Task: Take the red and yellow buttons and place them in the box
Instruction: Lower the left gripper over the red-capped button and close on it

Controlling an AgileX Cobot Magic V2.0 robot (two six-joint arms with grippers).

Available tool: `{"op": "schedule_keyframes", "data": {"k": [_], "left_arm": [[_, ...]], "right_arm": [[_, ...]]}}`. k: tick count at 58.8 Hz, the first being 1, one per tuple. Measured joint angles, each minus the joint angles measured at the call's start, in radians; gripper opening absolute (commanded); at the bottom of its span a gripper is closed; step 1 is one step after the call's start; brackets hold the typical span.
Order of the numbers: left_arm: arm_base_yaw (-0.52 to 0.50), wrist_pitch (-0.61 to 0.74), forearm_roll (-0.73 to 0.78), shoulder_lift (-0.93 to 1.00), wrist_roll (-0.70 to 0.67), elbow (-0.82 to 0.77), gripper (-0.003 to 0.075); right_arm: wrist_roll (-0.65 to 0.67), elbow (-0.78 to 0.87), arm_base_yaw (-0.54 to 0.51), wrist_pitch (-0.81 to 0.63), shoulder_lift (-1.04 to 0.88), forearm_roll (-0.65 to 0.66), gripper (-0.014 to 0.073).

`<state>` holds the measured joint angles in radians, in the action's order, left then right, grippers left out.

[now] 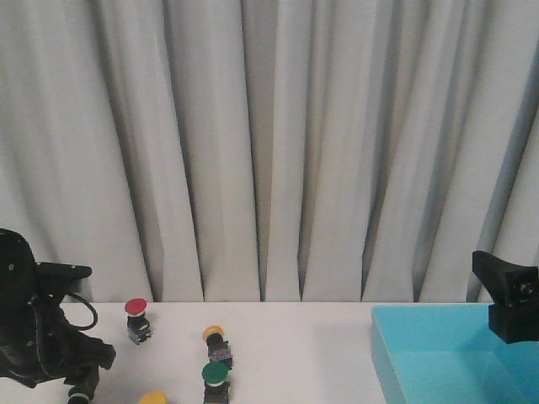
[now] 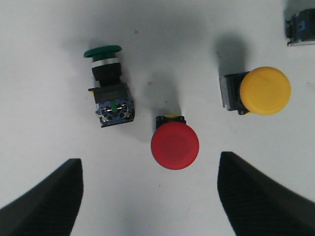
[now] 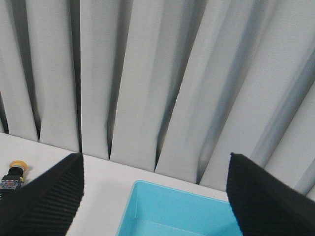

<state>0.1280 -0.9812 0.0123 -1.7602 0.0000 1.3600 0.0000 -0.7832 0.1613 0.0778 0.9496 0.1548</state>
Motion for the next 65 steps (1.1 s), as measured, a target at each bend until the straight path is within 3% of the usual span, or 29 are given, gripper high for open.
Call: {"op": "schedule_keyframes", "data": {"k": [65], "left_arm": [[0.011,-0.01,-0.05,-0.192,0.076,0.026,0.0536]], "right_arm": [[0.0,0.0,0.0,-0.001,0.0,0.0,0.0581]]}}
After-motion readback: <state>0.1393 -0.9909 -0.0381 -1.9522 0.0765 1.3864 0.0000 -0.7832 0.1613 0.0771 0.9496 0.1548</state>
